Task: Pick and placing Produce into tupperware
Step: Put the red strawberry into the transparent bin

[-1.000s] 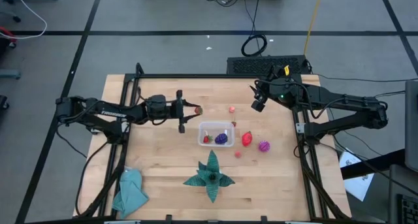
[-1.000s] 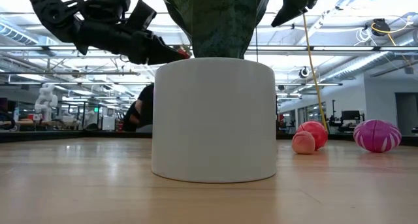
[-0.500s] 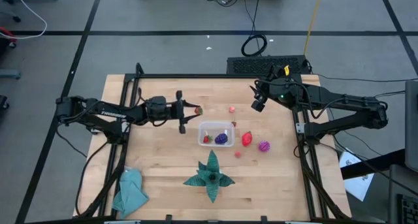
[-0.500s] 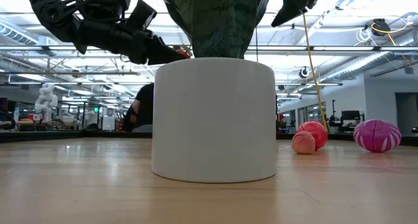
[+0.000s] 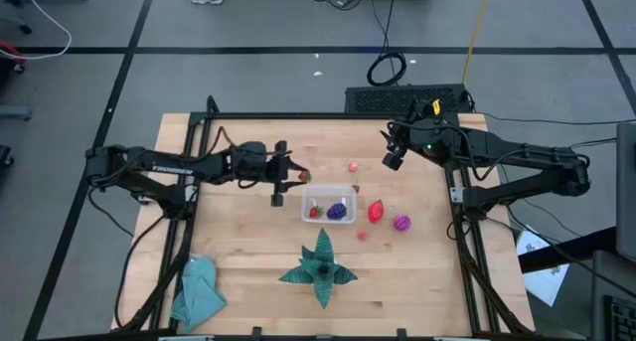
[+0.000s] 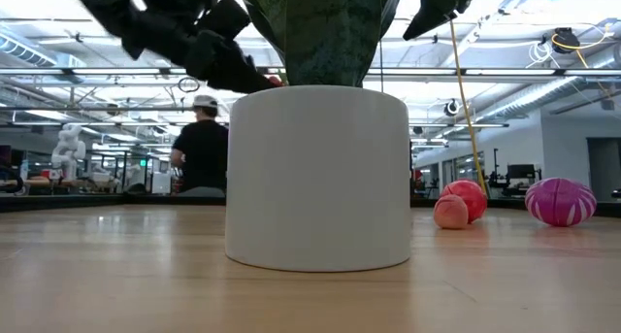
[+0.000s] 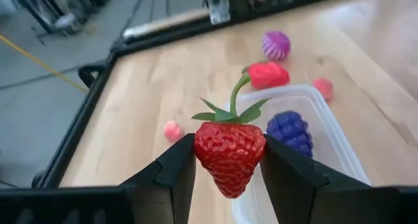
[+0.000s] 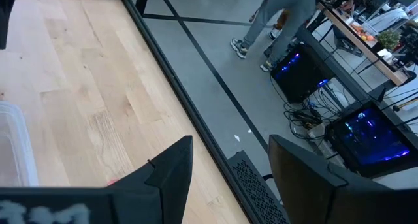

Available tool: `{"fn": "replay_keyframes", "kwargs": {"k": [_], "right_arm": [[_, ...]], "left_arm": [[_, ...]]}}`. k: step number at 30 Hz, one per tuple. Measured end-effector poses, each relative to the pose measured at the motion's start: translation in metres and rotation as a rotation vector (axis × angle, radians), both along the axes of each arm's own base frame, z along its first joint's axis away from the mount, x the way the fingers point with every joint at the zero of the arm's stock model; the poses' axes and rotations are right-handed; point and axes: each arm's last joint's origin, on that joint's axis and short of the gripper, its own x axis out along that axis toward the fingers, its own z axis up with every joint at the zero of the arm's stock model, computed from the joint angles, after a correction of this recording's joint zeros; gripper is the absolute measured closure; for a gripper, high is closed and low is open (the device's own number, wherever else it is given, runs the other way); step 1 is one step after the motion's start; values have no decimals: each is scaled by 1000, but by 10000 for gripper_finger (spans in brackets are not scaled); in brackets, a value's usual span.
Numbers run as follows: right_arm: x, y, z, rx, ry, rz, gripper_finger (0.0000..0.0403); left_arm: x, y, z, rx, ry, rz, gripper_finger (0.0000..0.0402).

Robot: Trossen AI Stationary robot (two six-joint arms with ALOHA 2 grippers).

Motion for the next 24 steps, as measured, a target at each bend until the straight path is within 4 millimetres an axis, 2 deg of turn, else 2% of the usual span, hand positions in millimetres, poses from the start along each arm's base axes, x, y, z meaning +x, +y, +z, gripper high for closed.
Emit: {"fn": "replay_keyframes", "kwargs": {"k": [4,14,19,22,24], "right_arm": [[0,0,0,0,0,0,211],[0,0,0,-13,15,10,211],[0,0,0,-11,14,9,211],[0,0,0,-12,13,9,211],[0,0,0,-12,12,8,211]], "left_arm": [[4,0,13,-3,87,-31,243],[4,-5,18,-106,142,-121,243],[11,-11,7,-124,186,-143,243],[27,-13,4,-126,219,-156,243],[34,-12,-2,-125,312,-145,243]]}}
